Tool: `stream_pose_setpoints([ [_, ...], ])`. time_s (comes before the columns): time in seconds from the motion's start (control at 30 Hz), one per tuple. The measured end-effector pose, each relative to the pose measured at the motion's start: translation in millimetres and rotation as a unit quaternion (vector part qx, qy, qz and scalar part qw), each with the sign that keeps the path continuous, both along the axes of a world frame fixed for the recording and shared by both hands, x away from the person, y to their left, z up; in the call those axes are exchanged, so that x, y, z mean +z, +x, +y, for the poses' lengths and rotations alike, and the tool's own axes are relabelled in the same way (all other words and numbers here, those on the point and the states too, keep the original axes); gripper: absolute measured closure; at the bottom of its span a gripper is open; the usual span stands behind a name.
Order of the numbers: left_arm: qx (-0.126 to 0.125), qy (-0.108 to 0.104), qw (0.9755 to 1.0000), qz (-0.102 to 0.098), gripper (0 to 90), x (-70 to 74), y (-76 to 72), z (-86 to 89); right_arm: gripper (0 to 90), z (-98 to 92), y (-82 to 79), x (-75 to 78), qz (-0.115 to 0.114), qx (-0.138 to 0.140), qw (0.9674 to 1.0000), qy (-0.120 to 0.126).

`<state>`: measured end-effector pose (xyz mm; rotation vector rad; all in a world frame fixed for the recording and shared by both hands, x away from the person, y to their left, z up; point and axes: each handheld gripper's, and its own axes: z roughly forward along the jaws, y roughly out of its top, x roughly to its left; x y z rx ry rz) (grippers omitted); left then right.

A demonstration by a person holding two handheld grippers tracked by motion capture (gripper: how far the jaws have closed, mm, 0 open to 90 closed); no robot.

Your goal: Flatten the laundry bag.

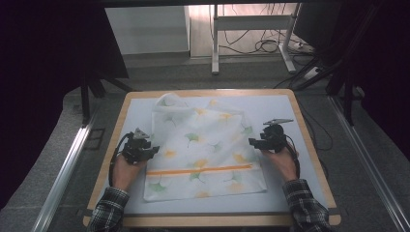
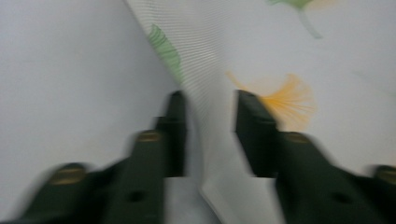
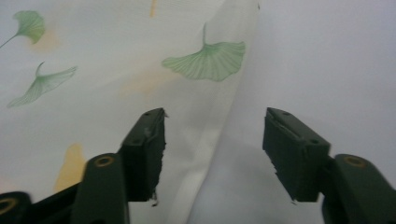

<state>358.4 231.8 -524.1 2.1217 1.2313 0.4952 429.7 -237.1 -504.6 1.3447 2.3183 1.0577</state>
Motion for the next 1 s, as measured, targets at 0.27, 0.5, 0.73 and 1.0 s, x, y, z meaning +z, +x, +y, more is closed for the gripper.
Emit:
stream_pose_setpoints([
  [0.27,-0.003,-0.022,0.9998,0.0,88.0,3.3,12.3,-3.9,88.9,16.5,6.1,1.3,0.025,0.04,0.9989,-0.002],
  [0.5,-0.024,-0.056,0.9981,0.0,88.0,21.3,-24.9,5.5,89.0,5.5,-39.2,30.0,0.007,0.081,0.9967,0.004],
  [0.73,-0.057,0.0,0.9969,0.055,48.6,11.0,-70.1,12.7,64.7,-25.0,-107.5,23.7,0.053,0.113,0.9921,-0.018],
  [1.0,0.006,-0.049,0.9988,-0.003,29.5,23.5,-21.8,29.3,51.0,-8.6,-40.6,33.1,-0.003,0.059,0.9981,-0.02],
])
